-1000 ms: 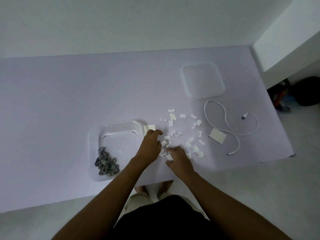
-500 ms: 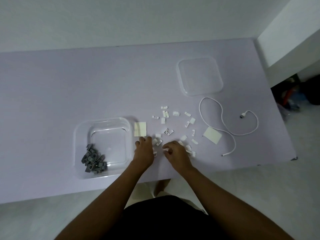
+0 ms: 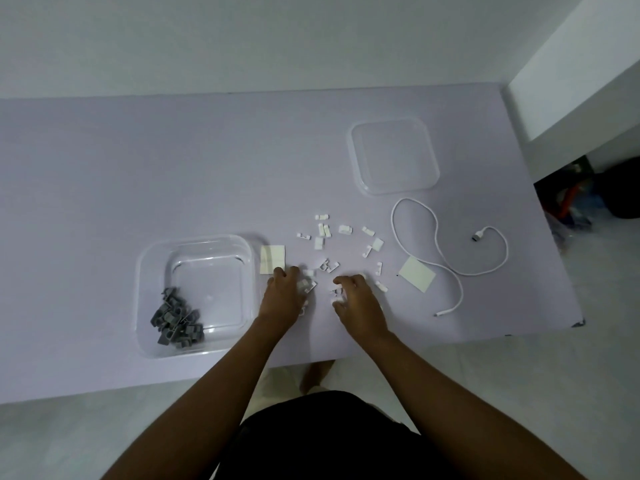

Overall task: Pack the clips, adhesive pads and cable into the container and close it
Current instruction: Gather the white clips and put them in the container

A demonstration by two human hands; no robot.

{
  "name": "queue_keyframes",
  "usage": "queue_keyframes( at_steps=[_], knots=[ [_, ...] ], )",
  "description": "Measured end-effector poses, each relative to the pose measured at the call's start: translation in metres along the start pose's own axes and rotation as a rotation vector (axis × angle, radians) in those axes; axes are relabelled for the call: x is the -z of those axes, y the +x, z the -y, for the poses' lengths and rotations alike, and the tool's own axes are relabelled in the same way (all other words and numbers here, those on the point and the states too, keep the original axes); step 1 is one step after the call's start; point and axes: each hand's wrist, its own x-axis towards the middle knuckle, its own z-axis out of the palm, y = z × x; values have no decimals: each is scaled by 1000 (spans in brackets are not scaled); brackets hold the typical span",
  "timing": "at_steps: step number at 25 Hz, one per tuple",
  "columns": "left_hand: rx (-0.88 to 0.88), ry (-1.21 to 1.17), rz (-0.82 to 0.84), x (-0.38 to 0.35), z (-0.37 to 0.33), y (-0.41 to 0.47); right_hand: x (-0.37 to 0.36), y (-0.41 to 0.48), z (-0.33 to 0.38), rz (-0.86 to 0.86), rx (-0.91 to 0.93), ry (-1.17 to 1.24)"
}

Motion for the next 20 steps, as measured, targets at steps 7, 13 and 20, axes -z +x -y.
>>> queue_keyframes(
  at_steps=[7, 13, 20],
  knots=[
    [-114, 57, -41, -6, -6, 1, -1, 15, 2, 64, 40, -134],
    [-96, -30, -44, -6, -8, 6, 2, 21, 1, 72, 42, -134],
    [127, -497, -108, 0, -5, 10, 8, 19, -2, -49, -184, 438]
  ],
)
